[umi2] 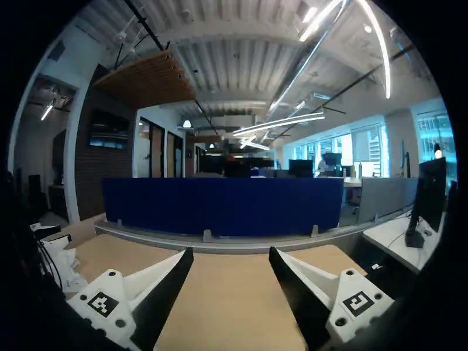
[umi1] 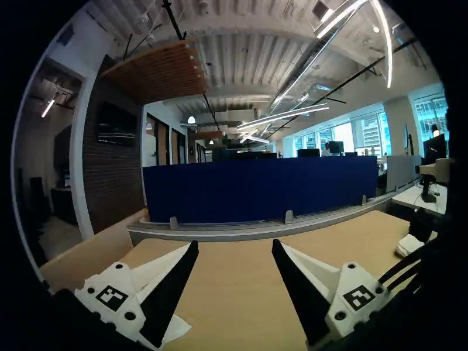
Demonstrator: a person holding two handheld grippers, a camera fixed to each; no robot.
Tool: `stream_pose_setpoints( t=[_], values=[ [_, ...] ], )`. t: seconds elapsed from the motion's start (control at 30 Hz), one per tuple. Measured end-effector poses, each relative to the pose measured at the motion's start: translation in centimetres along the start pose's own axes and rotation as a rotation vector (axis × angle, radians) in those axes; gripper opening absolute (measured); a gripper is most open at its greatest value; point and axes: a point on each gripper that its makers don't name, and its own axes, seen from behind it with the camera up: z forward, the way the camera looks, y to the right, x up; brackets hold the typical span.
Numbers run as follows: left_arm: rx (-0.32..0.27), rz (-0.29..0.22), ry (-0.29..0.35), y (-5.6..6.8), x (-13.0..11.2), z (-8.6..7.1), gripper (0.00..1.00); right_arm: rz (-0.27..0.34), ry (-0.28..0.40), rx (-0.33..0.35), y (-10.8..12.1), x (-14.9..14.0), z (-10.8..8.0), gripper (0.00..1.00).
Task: Fold towel
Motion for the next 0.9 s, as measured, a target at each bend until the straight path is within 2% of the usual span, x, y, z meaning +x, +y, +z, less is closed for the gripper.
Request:
stream_pose_setpoints(
  t=[0.27,0.47,0.9],
  values=[
    [0.017,0.026,0.02,-0.1,-2.7,-0.7,0.93,0.007,-0.001,-0.008,0.4,-0.2,-0.7,1.0],
    [0.023,0.021,0.021,0.0,-5.2,-1.0,0.93,0.018,0.007,-0.01,0.0,-0.7,-1.0,1.0],
    [0.014,0.002,0.055,0.7,-9.0,-0.3,0.93,0.022,0.019,-0.014,0.1,-2.5,-1.5,1.0]
  ],
)
